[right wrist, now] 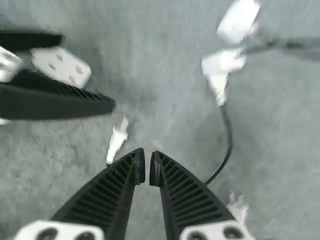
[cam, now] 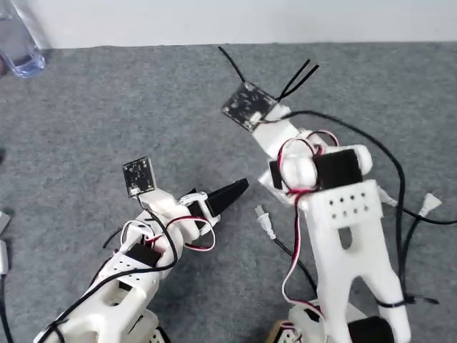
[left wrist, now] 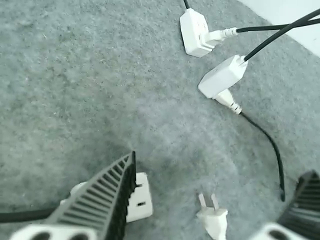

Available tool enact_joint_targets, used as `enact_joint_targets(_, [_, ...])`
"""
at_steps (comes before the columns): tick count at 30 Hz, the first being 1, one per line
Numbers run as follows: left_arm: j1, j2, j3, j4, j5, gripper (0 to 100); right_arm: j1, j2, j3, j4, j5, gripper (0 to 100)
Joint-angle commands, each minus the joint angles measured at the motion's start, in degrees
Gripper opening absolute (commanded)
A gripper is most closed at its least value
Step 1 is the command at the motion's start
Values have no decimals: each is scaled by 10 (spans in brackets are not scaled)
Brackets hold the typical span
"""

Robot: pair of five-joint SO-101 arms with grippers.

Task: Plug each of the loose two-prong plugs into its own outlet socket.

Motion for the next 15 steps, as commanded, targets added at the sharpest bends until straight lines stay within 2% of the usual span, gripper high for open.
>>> enact_joint_targets(1, [-3, -5, -2, -4, -2, 459, 25, 0, 81, -52, 11, 9])
enact_joint_targets(5, [-24, -5, -4, -4, -18, 459, 23, -7, 160, -85, 11, 14])
enact_joint_targets(9, [-101, -5, -7, -5, -106, 459, 27, -7, 219, -125, 11, 105])
enact_joint_targets(12, [-165, -5, -3, -48, -171, 459, 25, -8, 265, -162, 12, 177])
enact_joint_targets(15, [-190, -5, 1, -62, -170, 459, 24, -6, 309, -222, 34, 162])
